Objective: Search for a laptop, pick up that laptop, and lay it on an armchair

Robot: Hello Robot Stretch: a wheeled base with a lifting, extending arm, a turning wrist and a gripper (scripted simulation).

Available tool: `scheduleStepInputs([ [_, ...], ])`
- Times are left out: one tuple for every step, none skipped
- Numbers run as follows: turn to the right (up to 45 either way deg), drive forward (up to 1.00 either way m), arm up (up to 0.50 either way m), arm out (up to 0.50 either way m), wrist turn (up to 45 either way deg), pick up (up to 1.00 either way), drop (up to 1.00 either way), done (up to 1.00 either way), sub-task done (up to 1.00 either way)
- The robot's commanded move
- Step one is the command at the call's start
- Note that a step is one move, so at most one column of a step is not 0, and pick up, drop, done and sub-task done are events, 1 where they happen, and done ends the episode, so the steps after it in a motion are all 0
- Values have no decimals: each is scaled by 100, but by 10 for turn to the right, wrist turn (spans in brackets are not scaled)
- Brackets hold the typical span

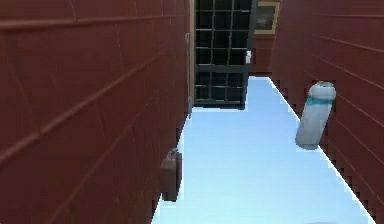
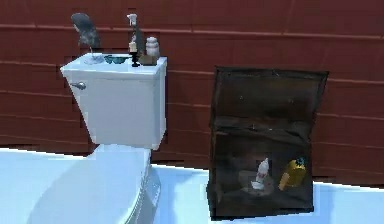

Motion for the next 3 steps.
scheduleStepInputs([
  [30, 0, 0, 0, 0, 0, 0, 0, 0],
  [0, 40, 0, 0, 0, 0, 0, 0, 0],
  [30, 0, 0, 0, 0, 0, 0, 0, 0],
])
